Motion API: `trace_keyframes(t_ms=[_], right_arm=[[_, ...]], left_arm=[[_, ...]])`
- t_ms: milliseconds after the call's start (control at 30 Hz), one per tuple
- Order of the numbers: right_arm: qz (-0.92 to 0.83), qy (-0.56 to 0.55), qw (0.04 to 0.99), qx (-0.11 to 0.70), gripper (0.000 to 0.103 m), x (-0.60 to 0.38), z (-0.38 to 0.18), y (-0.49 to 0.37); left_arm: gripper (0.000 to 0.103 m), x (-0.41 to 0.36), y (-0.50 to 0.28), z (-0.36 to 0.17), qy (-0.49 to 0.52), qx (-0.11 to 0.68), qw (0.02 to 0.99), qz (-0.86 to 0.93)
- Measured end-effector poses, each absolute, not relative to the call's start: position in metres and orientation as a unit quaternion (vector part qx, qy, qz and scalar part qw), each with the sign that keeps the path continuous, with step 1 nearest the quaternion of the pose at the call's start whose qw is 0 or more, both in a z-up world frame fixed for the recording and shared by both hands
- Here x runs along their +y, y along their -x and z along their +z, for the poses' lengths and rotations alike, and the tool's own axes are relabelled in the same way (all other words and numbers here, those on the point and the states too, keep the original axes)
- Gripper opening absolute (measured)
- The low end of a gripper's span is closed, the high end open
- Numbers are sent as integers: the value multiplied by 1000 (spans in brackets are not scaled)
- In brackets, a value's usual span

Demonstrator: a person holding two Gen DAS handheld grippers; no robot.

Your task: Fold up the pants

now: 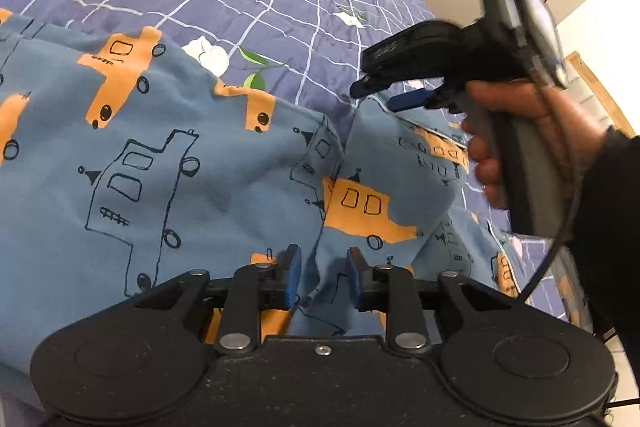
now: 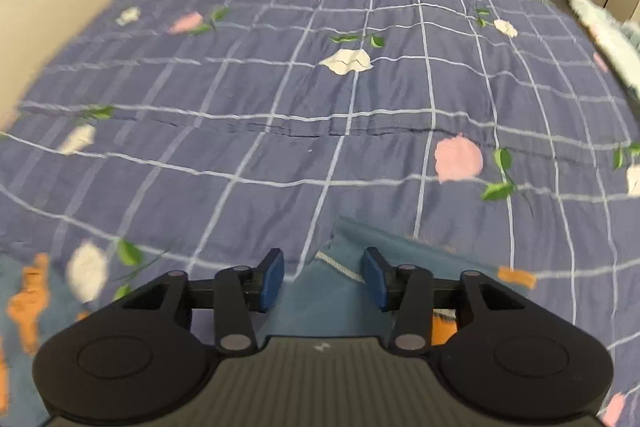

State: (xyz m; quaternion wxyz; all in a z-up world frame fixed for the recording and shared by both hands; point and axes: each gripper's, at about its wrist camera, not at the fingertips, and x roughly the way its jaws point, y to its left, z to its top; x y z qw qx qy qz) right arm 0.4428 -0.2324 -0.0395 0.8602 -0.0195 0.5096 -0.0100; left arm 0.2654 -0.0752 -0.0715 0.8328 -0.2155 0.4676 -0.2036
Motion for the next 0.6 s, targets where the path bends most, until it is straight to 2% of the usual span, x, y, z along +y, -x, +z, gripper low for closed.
trace_keyframes(t_ms=[67,100,133,200,300,600], right_arm=[[-19,39,865,500,34,-229,-45,-441],[-23,47,868,494,18,-230,-46,-440],[-14,39,871,489,15,-234,-46,-437],[-6,8,877,480,7,-245,-42,-432],[12,-46,890,453,5,-264,-26,-416],[31,-80,944,317,5,-333,54,-289]], left_arm=[[31,-76,-268,-73,219,467,832,-205],[28,-77,-268,-73,216,467,833,-206],[26,-79,-268,-73,212,466,834,-205],[4,-82,-268,-72,206,468,835,-204],[0,-85,-265,-69,201,465,838,-202],[0,-98,-230,-8,114,390,886,-225]])
